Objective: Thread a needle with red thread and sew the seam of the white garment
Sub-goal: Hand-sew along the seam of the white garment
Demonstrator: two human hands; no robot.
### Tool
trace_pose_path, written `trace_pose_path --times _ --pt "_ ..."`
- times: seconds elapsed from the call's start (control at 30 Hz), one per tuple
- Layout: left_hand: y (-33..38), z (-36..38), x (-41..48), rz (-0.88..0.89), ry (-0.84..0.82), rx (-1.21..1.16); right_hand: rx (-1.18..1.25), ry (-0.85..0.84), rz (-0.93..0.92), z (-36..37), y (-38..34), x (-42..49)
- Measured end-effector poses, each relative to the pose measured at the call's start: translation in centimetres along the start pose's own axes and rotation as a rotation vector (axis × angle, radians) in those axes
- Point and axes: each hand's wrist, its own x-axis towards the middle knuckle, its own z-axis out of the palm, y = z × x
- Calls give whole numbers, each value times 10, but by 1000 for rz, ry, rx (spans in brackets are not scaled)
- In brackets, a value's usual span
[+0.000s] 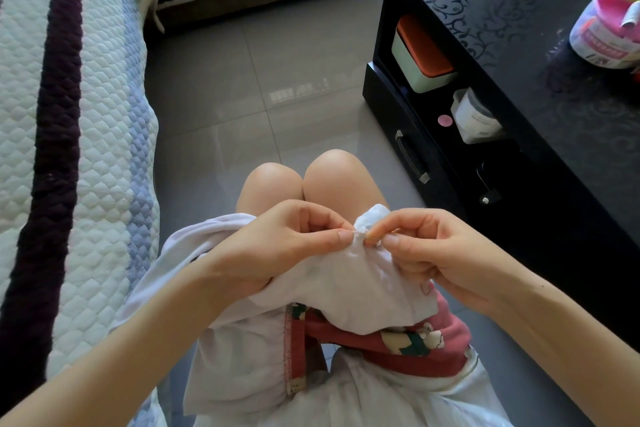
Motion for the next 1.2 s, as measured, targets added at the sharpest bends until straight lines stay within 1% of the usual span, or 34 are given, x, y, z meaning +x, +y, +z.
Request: trace_pose_path --times 0.13,0.3,0.4,0.47,0.67,0.87,1.0,1.13,1.2 --pt "-1 -1 2 -4 -10 -49 26 -44 -12 0 1 2" --pt "0 0 3 -17 -37 -114 -23 -114 -64 -1 -1 4" --pt "1 1 4 -26 -51 -143 63 -141 -65 -1 2 6" --pt "0 2 4 -26 -44 -150 65 -143 -69 0 4 7" --pt "-3 3 3 -11 25 -138 -74 -21 -64 5 5 9" --pt "-5 5 -1 6 67 -184 -146 44 -118 -4 5 0" --pt "-1 9 1 44 103 -194 -143 125 -180 13 5 4" --pt "4 9 2 64 135 -124 -18 154 -216 27 -2 5" --pt "5 9 2 59 149 -84 -36 189 -230 30 -4 6"
